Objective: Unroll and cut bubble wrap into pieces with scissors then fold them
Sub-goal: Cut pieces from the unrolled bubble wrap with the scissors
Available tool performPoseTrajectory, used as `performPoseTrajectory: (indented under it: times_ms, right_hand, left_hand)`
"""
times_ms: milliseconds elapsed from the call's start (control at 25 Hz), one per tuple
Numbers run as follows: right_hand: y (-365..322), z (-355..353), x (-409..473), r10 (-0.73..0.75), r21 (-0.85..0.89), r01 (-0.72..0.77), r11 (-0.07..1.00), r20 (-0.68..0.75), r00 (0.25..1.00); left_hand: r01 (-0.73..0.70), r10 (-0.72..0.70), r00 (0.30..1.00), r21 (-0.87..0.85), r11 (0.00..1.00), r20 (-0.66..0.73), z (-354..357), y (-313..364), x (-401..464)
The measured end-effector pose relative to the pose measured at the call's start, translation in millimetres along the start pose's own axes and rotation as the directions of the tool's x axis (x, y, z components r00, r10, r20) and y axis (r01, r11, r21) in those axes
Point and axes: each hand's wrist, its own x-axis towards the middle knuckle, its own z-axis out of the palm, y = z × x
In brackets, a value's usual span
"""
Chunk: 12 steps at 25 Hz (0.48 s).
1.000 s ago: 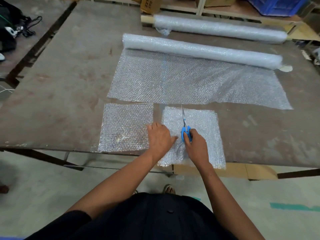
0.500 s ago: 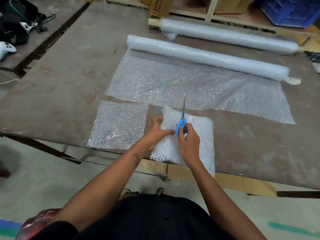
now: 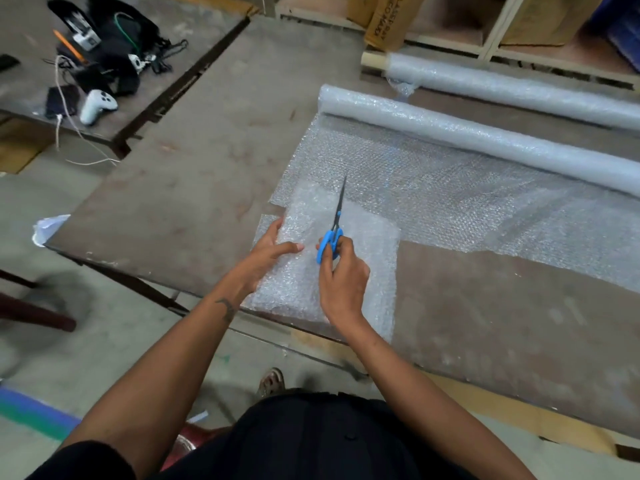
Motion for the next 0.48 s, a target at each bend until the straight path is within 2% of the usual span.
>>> performPoseTrajectory:
  times_ms: [80, 280, 320, 400, 480]
  right_hand:
    - [-12.2, 26.5, -4.7, -0.010, -0.024, 0.012, 1.000, 0.079, 0.997]
    - [-19.3, 71.4, -18.8, 0.007, -0.189, 0.041, 0.981, 0.248, 0.969]
    - [-17.4, 76.6, -22.0, 0.009, -0.222, 0.051, 0.974, 0.263, 0.965]
    - [-15.1, 83.5, -26.5, 0.014, -0.257, 0.058, 0.965, 0.271, 0.963]
    - [-14.8, 87.0, -25.6, 0.024, -0.267, 0.054, 0.962, 0.281, 0.960]
  left_hand:
    - [0.042, -0.041, 0.999, 0.039, 0.998, -0.030, -32.2, -14.0, 5.3]
    - [-0.015, 0.009, 1.000, 0.381, 0.925, 0.017, -74.9, -28.2, 15.5]
    - [-0.059, 0.061, 0.998, 0.456, 0.888, 0.011, -78.3, -28.4, 16.6]
    - [-0.114, 0.182, 0.983, 0.658, 0.744, -0.035, -81.6, -32.6, 22.4]
    - [-0.025, 0.258, 0.953, 0.810, 0.586, -0.157, -79.7, -35.8, 25.1]
